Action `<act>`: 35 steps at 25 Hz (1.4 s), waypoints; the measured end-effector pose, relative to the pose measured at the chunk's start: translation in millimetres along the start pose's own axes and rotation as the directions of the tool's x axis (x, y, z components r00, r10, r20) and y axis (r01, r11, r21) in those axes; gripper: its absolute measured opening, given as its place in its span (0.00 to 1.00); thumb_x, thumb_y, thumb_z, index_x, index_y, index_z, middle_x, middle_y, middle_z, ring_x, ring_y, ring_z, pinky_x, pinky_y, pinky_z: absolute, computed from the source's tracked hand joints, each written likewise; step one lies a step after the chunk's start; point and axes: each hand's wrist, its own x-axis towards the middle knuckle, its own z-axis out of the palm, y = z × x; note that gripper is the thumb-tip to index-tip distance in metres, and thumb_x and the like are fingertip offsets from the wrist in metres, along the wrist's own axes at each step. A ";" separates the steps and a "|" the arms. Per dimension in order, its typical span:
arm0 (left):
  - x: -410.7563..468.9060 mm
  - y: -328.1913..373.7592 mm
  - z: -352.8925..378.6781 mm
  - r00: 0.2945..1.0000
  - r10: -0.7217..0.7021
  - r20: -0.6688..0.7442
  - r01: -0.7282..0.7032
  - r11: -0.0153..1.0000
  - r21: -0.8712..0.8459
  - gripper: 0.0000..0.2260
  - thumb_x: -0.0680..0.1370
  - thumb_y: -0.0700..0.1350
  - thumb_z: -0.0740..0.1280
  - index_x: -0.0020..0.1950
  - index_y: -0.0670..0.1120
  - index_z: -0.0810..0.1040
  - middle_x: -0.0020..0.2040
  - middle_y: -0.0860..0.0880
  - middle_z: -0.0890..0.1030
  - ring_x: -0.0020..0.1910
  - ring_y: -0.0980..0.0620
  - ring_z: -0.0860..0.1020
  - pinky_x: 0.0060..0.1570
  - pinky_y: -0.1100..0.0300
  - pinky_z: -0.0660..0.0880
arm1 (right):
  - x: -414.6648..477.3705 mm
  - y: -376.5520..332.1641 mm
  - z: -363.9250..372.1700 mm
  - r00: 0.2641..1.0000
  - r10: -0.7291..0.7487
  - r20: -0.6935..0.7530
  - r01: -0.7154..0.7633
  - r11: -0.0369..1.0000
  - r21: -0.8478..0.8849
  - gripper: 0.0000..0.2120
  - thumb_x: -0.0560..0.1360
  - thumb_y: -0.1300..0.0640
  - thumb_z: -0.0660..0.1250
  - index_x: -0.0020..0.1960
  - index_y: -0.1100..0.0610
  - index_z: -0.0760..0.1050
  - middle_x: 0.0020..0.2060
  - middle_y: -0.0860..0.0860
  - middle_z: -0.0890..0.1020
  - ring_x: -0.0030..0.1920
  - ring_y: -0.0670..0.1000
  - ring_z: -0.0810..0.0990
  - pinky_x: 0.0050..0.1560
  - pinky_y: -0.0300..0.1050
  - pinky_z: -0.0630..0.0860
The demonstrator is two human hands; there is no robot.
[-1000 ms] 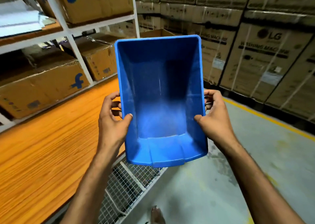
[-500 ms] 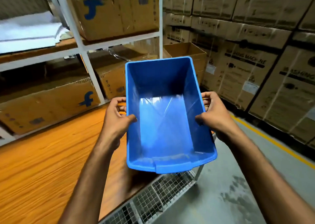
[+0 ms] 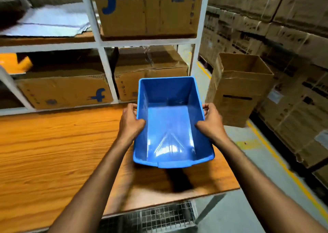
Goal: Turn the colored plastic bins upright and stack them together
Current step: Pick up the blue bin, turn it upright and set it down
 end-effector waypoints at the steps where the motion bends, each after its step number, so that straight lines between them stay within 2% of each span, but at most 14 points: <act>1: 6.3 2.2 13.3 1.000 -0.001 -0.018 0.002 0.998 0.060 0.19 0.67 0.39 0.68 0.57 0.50 0.75 0.54 0.45 0.80 0.53 0.43 0.80 0.52 0.46 0.79 | 16.6 4.7 -4.0 0.999 -0.011 0.030 0.013 0.998 -0.061 0.23 0.60 0.60 0.68 0.55 0.52 0.71 0.47 0.53 0.82 0.48 0.57 0.81 0.45 0.52 0.79; 4: 23.1 8.6 37.7 0.997 -0.026 -0.067 0.037 0.983 0.180 0.20 0.69 0.36 0.68 0.61 0.43 0.76 0.60 0.41 0.78 0.59 0.41 0.78 0.56 0.48 0.77 | 55.7 10.6 -6.5 0.994 -0.042 0.103 0.058 0.986 -0.159 0.23 0.64 0.61 0.69 0.57 0.52 0.69 0.53 0.56 0.82 0.52 0.60 0.81 0.45 0.50 0.77; 7: 39.4 12.8 51.9 0.995 -0.063 -0.074 0.076 0.979 0.189 0.20 0.69 0.35 0.70 0.60 0.45 0.75 0.60 0.42 0.79 0.58 0.41 0.79 0.55 0.45 0.79 | 83.1 14.2 -6.7 0.990 -0.021 0.142 0.041 0.990 -0.139 0.21 0.67 0.62 0.69 0.56 0.52 0.67 0.53 0.56 0.80 0.53 0.61 0.80 0.44 0.51 0.77; 9: 47.4 11.0 58.8 0.993 -0.098 -0.063 0.109 0.973 0.205 0.21 0.68 0.36 0.71 0.60 0.46 0.75 0.59 0.42 0.79 0.57 0.41 0.79 0.55 0.44 0.80 | 95.0 19.8 -4.3 0.987 0.000 0.159 0.025 0.988 -0.152 0.20 0.69 0.63 0.69 0.57 0.52 0.67 0.54 0.56 0.79 0.53 0.60 0.80 0.48 0.54 0.80; 13: 54.6 5.8 74.5 0.982 -0.182 -0.055 0.189 0.960 0.208 0.22 0.71 0.36 0.74 0.63 0.46 0.75 0.61 0.44 0.79 0.58 0.44 0.80 0.57 0.43 0.81 | 108.1 32.0 2.9 0.982 0.058 0.179 -0.020 0.978 -0.209 0.19 0.69 0.61 0.70 0.57 0.53 0.69 0.53 0.53 0.79 0.51 0.57 0.80 0.51 0.56 0.82; 18: 66.2 10.8 92.8 0.981 -0.192 -0.018 0.193 0.972 0.135 0.21 0.72 0.35 0.73 0.64 0.45 0.75 0.62 0.46 0.80 0.58 0.45 0.80 0.57 0.45 0.82 | 126.8 43.0 -5.5 0.987 0.091 0.131 -0.060 0.972 -0.227 0.19 0.69 0.60 0.70 0.58 0.52 0.70 0.52 0.52 0.79 0.51 0.57 0.80 0.52 0.58 0.83; 22: 77.3 10.9 104.6 0.974 -0.220 -0.057 0.224 0.970 0.093 0.20 0.72 0.36 0.72 0.64 0.45 0.76 0.61 0.45 0.81 0.57 0.45 0.81 0.56 0.45 0.82 | 140.4 47.3 -6.0 0.979 0.113 0.171 -0.082 0.980 -0.182 0.21 0.70 0.61 0.70 0.61 0.52 0.69 0.54 0.53 0.78 0.51 0.56 0.80 0.52 0.59 0.84; 27: 85.9 10.3 106.4 0.973 -0.211 -0.090 0.221 0.967 0.125 0.20 0.72 0.38 0.72 0.64 0.45 0.76 0.61 0.46 0.81 0.57 0.45 0.81 0.54 0.48 0.82 | 151.5 43.4 -3.6 0.971 0.122 0.207 -0.089 0.983 -0.160 0.22 0.69 0.64 0.68 0.61 0.53 0.68 0.55 0.53 0.78 0.51 0.56 0.79 0.53 0.58 0.83; 31: 90.6 11.6 102.6 0.974 -0.218 -0.061 0.225 0.962 0.156 0.17 0.72 0.40 0.72 0.60 0.47 0.75 0.58 0.47 0.82 0.53 0.45 0.82 0.54 0.47 0.82 | 150.8 40.7 -4.2 0.956 0.149 0.251 -0.135 0.988 -0.070 0.24 0.69 0.66 0.68 0.63 0.54 0.68 0.55 0.54 0.77 0.51 0.56 0.79 0.44 0.50 0.79; 33: 89.5 12.8 97.5 0.973 -0.229 -0.025 0.230 0.964 0.129 0.18 0.73 0.46 0.73 0.61 0.48 0.76 0.58 0.47 0.81 0.54 0.46 0.81 0.55 0.48 0.82 | 150.3 37.7 -12.4 0.927 0.177 0.331 -0.195 0.980 0.023 0.29 0.68 0.66 0.69 0.67 0.53 0.66 0.57 0.55 0.77 0.51 0.55 0.79 0.40 0.48 0.77; 35: 82.4 13.2 87.2 0.969 -0.240 -0.051 0.244 0.967 0.078 0.20 0.73 0.55 0.71 0.62 0.50 0.76 0.59 0.47 0.80 0.56 0.47 0.81 0.56 0.49 0.81 | 146.4 30.4 -29.2 0.896 0.212 0.390 -0.281 0.951 0.128 0.32 0.70 0.64 0.69 0.71 0.52 0.64 0.60 0.55 0.76 0.52 0.52 0.78 0.43 0.47 0.76</act>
